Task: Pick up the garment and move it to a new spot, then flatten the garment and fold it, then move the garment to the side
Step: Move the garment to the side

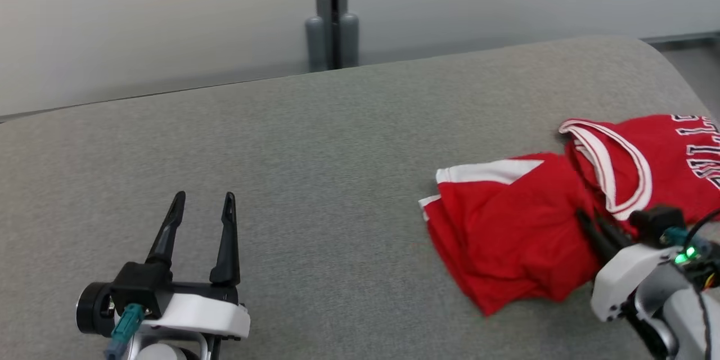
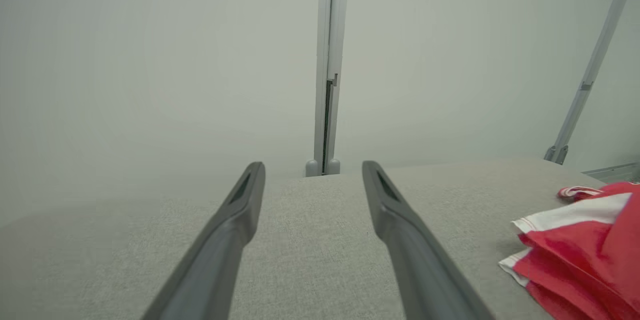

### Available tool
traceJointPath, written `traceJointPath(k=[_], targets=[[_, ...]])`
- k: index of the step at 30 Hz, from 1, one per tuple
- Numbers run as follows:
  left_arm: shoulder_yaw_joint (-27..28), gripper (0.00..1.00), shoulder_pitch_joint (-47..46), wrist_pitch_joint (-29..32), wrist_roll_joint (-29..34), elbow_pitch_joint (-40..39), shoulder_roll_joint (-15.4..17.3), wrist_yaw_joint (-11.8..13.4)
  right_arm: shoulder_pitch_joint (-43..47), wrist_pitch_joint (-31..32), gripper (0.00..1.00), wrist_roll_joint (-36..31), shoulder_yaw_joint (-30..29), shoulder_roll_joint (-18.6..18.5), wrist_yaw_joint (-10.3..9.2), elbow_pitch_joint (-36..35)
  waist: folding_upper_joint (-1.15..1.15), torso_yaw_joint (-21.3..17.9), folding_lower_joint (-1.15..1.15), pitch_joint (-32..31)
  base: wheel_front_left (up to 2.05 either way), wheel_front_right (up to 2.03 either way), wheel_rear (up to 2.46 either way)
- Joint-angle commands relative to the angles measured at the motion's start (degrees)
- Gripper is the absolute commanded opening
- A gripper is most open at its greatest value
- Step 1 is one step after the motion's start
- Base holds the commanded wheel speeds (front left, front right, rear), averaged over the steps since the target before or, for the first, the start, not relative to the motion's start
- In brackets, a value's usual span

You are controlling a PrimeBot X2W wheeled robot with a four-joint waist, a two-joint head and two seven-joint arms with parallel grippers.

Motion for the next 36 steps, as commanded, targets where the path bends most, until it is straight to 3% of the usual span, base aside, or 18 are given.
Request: traceJointPath(k=[1,8,16,26,29,36], targets=[[0.31,1.00,-1.28,0.03,-0.31,-0.30,0.47,0.15,-1.37,0.10,0.00,0.60,-0.59,-0.44,-0.11,-0.48,0.00,-4.51,0.00,2.61,0.00,0.00,0.00],[-0.23,1.00,-5.28,1.39,1.24,-2.28,2.15,-0.62,-9.75,-0.47,0.00,1.49,-6.46,-3.24,-0.11,0.33,0.00,-7.04,0.00,8.80,0.00,0.00,0.00],[-0.87,1.00,-10.13,3.48,2.57,-5.36,4.25,-1.53,-17.99,-3.35,0.00,2.93,-13.60,-7.24,-0.11,7.94,0.00,-5.71,0.00,17.83,0.00,0.00,0.00],[-1.33,1.00,-14.59,5.31,4.40,-8.95,6.67,-2.30,-26.20,-5.26,0.00,0.16,-15.36,-11.12,-0.12,18.94,0.00,-3.52,0.00,26.41,0.00,0.00,0.00],[-1.37,1.00,-15.34,5.33,4.62,-9.28,7.03,-2.39,-27.83,-6.18,1.00,-0.25,-15.51,-10.92,-0.12,22.14,0.00,-3.20,0.00,27.75,0.00,0.00,0.00],[-1.56,1.00,-14.85,4.71,3.84,-7.98,6.61,-1.97,-28.36,-7.39,1.00,-0.68,-15.39,-9.41,-0.12,28.77,0.00,-3.71,0.00,26.36,0.00,0.00,0.00]])
